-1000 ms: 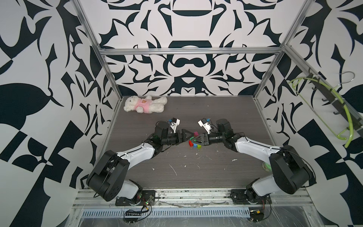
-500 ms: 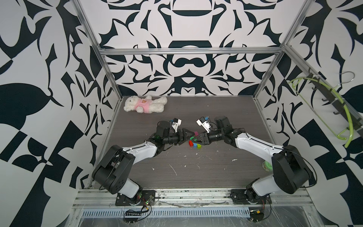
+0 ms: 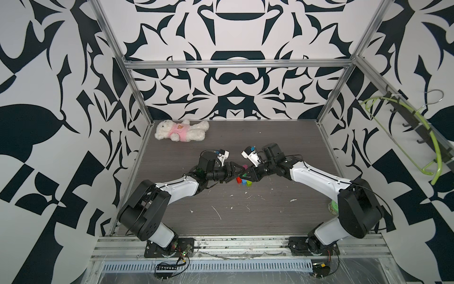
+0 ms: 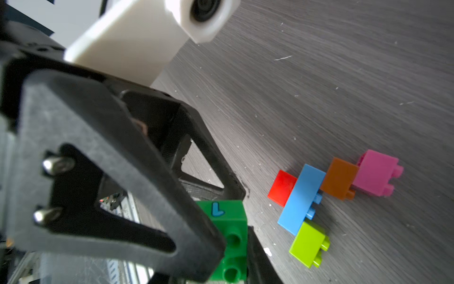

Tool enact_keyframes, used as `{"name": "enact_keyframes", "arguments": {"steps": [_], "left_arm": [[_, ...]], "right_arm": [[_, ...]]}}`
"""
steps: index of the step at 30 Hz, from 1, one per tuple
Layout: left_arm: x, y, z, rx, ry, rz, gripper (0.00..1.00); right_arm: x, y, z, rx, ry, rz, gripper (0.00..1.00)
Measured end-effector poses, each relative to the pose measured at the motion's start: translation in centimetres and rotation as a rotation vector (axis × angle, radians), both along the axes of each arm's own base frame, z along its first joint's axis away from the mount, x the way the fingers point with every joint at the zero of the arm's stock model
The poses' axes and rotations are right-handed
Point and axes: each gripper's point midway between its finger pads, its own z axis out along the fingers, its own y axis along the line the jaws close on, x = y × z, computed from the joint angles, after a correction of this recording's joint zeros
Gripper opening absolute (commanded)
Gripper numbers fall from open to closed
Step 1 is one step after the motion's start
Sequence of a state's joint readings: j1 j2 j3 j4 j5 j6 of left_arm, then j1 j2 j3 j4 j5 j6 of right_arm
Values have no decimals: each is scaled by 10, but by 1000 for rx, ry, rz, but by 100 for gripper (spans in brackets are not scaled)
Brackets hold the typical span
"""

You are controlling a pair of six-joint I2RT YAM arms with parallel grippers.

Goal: Assemble the letter v with lego
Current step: Pick up the lego brick from the center of the board.

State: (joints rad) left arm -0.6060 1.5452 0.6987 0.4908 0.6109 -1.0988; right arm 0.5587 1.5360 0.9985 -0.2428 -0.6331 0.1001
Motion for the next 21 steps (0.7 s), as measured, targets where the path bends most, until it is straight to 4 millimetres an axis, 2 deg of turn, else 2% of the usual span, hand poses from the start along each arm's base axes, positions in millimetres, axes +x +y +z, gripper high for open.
{"name": "enact_keyframes", "arguments": {"steps": [4,7,11,13,14,16,18,21], "left_arm": [[2,-3,-3,1,20,-4,41],[2,-3,-7,7,37,1,31],[3,-3,-9,6,69,10,22],[4,-4,-10,7,82,11,18],[4,-4,-11,8,85,10,18],[4,-4,-11,9,89,5,18],[3,-4,-11,13,95,-3,17],[4,-4,-11,24,100,-7,15]], "right_arm": [[3,-2,-8,-37,-6,-5,3],[4,-1,-10,-52,-18,1,8],[5,-1,-13,-79,-48,9,28],[5,-1,-14,-96,-64,10,32],[5,-1,-15,-100,-68,12,35],[6,-1,-15,-107,-79,14,50],[7,-1,-15,-110,-90,15,51],[8,-1,-12,-111,-120,22,65]]}}
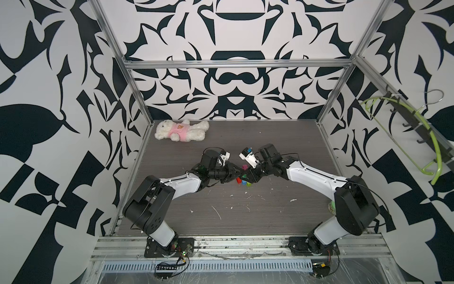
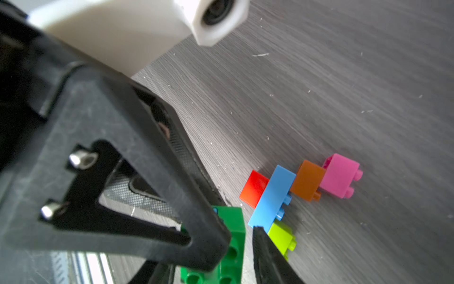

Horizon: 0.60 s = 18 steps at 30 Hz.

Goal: Assemble the letter v with lego
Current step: Pick up the lego brick from the center of the board.

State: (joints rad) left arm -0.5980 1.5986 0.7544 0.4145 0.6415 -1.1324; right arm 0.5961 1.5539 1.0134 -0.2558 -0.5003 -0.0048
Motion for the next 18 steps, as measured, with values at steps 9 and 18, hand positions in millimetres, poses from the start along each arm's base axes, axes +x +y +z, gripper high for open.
{"name": "enact_keyframes", "arguments": {"steps": [9,18], "left_arm": [[6,18,-15,65,85,49,15],[22,52,-14,156,217,220,11]], "right_arm": [[-17,2,13,-67,-273,64,69],[-42,5,-38,-281,-659,171,65]]}}
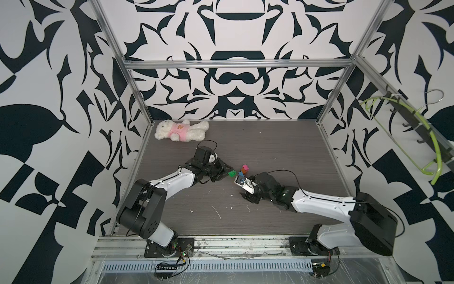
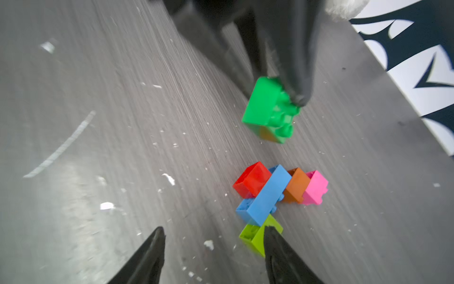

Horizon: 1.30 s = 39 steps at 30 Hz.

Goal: Assemble the letter v with lego
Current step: Pick up the lego brick from the center of the board.

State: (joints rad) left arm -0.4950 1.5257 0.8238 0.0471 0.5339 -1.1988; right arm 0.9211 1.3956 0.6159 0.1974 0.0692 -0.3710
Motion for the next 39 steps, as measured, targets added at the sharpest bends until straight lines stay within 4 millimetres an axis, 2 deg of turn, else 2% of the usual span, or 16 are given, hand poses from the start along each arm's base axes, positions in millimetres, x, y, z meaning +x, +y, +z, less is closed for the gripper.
{"name": "enact_keyframes", "arguments": {"steps": [5,16,23,25,28,31,33,34,35,39], "left_arm": [[-1,4,0,-2,66,60,10],[-3,2,-1,-26,125,83,11],[-5,3,-2,-24,135,79,16],[-4,3,-3,-25,141,85,22],[-4,3,-3,-27,142,87,42],[-2,2,0,-31,114,74,69],[0,1,5,-36,91,77,79],[2,1,8,-40,76,80,92],[3,1,12,-46,56,81,99],[11,3,29,-75,-8,94,100]], "right_arm": [[15,16,-4,-61,-168,-10,63],[37,39,21,-27,-373,-8,50],[47,49,26,-33,-424,-9,26],[48,49,26,-44,-433,-9,21],[48,48,26,-46,-432,-14,15],[47,47,28,-21,-407,-33,13],[45,44,34,13,-386,-57,12],[43,41,37,28,-375,-69,11],[41,38,42,52,-362,-85,11],[34,17,59,142,-289,-168,10]]}}
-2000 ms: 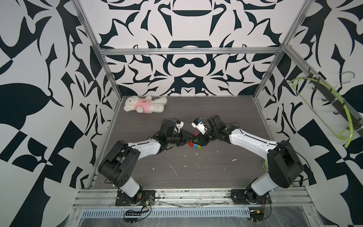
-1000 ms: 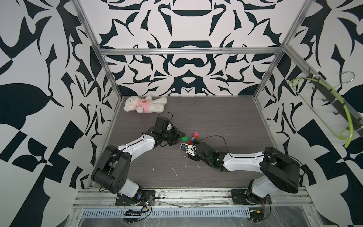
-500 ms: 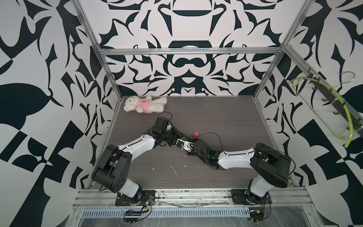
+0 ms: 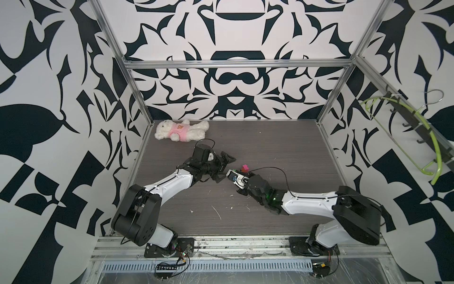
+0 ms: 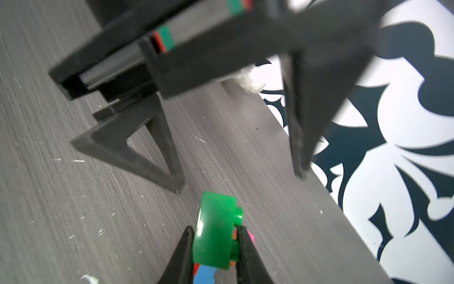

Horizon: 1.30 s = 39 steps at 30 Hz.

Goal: Assemble the letter v with lego
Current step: Pick up the lego brick from the center of the board, then assemble the lego brick with the lego brick.

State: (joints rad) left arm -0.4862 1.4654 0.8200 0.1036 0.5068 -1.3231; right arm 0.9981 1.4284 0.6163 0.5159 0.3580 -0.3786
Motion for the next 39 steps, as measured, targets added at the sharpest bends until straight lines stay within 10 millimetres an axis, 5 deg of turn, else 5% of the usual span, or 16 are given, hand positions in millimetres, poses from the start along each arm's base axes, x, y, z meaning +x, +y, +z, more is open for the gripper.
{"name": "enact_keyframes", "arguments": {"steps": [8,18,25,39], "left_arm": [[17,31,-8,68,-129,54,99],[21,39,-20,186,-249,30,99],[20,38,-29,210,-263,8,99],[17,23,-43,202,-271,-29,99]], "right_arm": [[-13,-71,-7,150,227,-223,7],[-21,-132,-72,119,471,-492,6],[-18,-134,-103,68,581,-603,4],[-12,-114,-112,118,614,-561,8]]}}
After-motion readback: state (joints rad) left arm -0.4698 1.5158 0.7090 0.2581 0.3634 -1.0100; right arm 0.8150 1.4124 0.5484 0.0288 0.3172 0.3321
